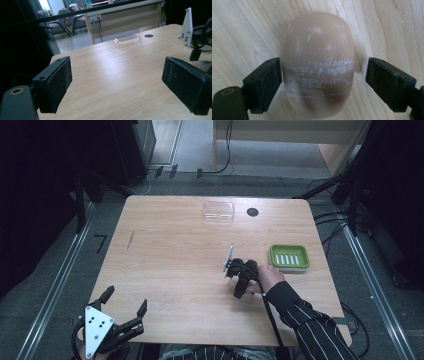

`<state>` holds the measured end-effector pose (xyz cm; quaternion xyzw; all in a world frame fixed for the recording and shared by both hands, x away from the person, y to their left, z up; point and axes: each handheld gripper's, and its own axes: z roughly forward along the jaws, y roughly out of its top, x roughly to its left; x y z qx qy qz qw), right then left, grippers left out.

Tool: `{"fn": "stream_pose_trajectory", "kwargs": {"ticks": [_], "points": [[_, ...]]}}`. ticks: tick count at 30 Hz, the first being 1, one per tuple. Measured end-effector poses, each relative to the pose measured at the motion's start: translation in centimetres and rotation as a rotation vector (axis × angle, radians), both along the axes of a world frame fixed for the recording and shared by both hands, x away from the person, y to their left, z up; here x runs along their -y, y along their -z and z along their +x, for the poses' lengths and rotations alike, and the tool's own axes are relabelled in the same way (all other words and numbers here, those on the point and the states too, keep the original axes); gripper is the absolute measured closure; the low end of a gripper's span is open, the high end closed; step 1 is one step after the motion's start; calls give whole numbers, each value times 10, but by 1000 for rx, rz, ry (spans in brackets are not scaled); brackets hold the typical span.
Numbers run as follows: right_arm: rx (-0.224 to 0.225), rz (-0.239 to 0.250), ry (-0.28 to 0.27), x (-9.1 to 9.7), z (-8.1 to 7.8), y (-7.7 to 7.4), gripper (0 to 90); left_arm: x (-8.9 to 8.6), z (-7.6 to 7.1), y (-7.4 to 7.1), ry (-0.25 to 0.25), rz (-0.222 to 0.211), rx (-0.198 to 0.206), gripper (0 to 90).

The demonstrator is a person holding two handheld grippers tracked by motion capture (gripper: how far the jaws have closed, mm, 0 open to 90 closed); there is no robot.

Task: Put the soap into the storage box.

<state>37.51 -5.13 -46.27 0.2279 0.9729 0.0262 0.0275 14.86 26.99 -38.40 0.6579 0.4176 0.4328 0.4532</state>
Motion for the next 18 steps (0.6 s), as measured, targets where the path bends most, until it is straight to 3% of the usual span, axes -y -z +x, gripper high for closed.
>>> {"fn": "stream_pose_trajectory", "kwargs": {"ticks": [8, 13, 18], "points": [[-18, -27, -13, -2, 2, 2, 220, 0, 0, 0, -2, 1, -2, 96], [-37, -28, -28, -3, 0, 2, 321, 0, 0, 0, -4, -1, 0, 96], [-43, -25, -32, -3, 0, 1, 332, 0, 0, 0, -3, 1, 0, 96]]}}
